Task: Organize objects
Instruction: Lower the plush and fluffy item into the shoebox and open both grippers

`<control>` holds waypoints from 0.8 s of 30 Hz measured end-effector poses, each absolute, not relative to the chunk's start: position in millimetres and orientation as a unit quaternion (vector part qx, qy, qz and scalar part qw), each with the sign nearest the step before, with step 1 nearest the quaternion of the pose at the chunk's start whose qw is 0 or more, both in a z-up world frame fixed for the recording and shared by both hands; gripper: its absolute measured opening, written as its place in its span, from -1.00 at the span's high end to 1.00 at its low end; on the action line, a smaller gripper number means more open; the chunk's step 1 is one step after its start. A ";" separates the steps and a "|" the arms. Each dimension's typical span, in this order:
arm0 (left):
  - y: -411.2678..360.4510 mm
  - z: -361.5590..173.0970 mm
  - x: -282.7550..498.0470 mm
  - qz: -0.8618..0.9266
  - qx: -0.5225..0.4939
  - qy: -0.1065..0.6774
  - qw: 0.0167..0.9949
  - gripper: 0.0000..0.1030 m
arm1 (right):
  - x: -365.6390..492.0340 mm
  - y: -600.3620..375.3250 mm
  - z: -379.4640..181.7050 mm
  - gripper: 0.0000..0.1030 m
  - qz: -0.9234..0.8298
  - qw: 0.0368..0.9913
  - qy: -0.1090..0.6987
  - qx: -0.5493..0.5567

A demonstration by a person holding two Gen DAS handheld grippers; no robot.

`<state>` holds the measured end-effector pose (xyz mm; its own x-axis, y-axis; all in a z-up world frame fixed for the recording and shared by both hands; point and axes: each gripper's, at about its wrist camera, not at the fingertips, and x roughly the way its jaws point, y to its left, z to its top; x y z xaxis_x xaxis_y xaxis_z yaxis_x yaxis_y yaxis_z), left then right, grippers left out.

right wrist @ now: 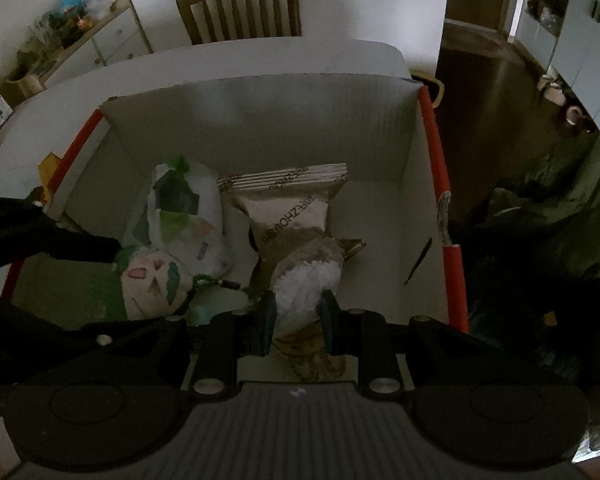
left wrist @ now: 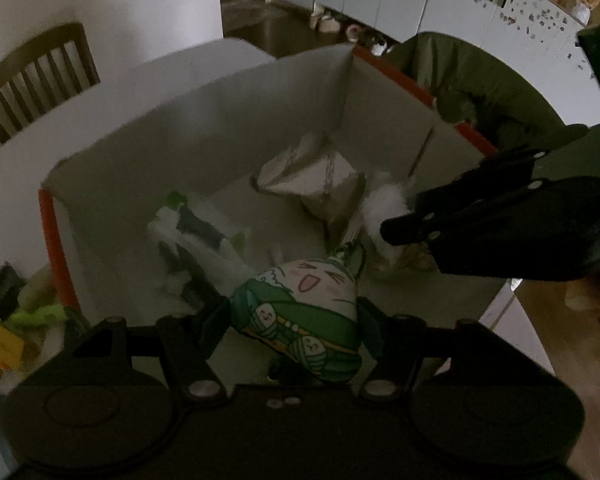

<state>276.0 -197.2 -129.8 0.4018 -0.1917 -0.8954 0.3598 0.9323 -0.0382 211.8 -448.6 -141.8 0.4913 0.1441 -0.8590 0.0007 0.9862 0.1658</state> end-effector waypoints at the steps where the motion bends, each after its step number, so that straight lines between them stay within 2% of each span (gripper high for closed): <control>1: -196.7 -131.0 276.8 -0.165 0.079 0.523 0.832 -0.29 | 212.0 -448.9 -141.4 0.56 0.043 0.861 0.502 0.073; 14: -192.2 -133.1 281.5 -0.162 0.047 0.539 0.825 -0.37 | 204.7 -456.5 -127.3 0.55 0.046 0.861 0.498 0.092; 18: -190.6 -130.5 274.5 -0.164 0.041 0.530 0.831 -0.51 | 199.1 -457.2 -121.1 0.54 0.043 0.863 0.493 0.101; 21: -188.3 -125.8 269.3 -0.165 0.039 0.522 0.836 -0.54 | 192.9 -458.8 -114.1 0.54 0.045 0.867 0.485 0.110; 24: -181.8 -119.2 268.2 -0.164 0.030 0.516 0.840 -0.54 | 183.5 -458.0 -106.1 0.43 0.046 0.872 0.474 0.114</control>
